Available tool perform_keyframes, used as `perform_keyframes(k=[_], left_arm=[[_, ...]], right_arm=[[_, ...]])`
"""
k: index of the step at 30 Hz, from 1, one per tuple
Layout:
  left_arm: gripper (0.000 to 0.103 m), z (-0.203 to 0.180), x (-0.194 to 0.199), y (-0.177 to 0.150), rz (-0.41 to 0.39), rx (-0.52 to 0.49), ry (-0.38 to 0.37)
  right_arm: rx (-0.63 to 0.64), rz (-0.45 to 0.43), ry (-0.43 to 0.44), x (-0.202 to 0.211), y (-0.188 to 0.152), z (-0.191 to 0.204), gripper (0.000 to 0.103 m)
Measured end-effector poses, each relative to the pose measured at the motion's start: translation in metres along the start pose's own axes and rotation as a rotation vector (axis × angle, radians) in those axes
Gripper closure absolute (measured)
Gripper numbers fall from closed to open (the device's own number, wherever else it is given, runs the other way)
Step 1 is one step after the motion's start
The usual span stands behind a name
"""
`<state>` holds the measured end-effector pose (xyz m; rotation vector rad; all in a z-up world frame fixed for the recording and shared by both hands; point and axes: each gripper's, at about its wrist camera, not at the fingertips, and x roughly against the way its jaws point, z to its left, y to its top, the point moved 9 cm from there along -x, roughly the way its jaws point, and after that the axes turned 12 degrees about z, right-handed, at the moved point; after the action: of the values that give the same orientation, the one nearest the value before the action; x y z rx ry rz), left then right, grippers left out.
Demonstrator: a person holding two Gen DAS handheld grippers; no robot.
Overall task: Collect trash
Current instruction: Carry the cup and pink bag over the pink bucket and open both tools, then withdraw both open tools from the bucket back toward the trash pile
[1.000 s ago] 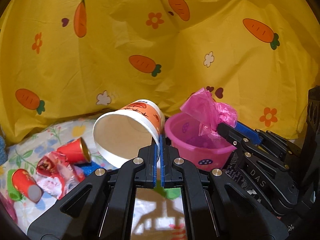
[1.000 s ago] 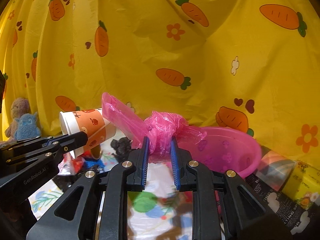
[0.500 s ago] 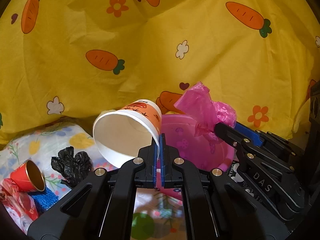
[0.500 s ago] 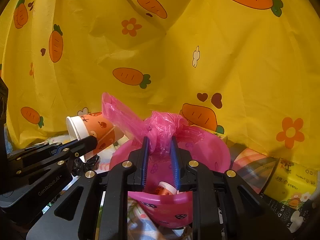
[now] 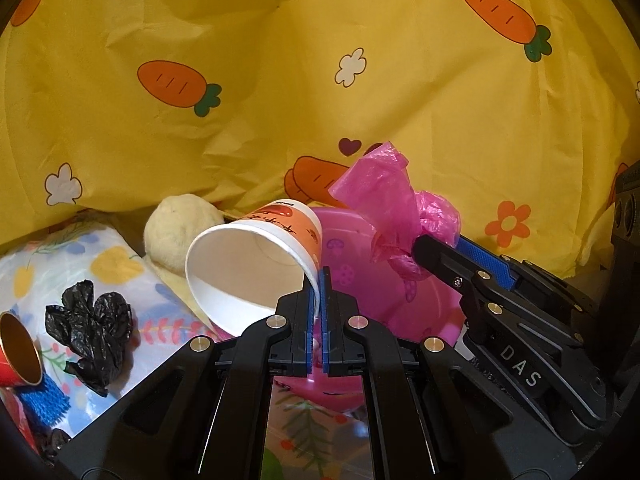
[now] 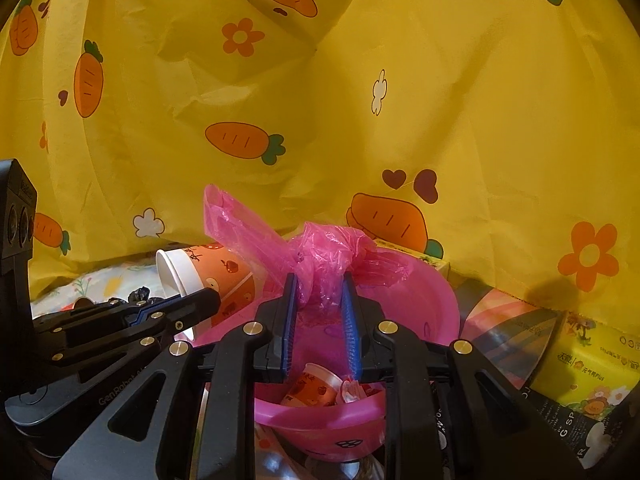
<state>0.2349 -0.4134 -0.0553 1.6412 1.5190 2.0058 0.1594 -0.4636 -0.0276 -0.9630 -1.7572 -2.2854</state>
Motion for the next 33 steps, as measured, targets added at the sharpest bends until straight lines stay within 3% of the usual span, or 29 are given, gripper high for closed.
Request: perform_keyframes(k=[23, 26, 28, 33], left_arm=[[0.097, -0.007, -0.022, -0.012, 0.075, -0.004, -0.066], [0.077, 0.0, -0.021, -0.016, 0.075, 0.012, -0.049], [0.048, 0.009, -0.017, -0.017, 0.061, 0.045, -0.032], [0.024, 0.035, 0.001, -0.021, 0.013, 0.123, 0.021]], right_arm=[[-0.024, 0.04, 0.018, -0.015, -0.001, -0.007, 0.078], [-0.029, 0.042, 0.026, -0.016, -0.001, -0.007, 0.072], [-0.033, 0.038, 0.037, -0.016, -0.001, -0.007, 0.066], [-0.03, 0.023, 0.042, -0.01, 0.001, -0.005, 0.053]])
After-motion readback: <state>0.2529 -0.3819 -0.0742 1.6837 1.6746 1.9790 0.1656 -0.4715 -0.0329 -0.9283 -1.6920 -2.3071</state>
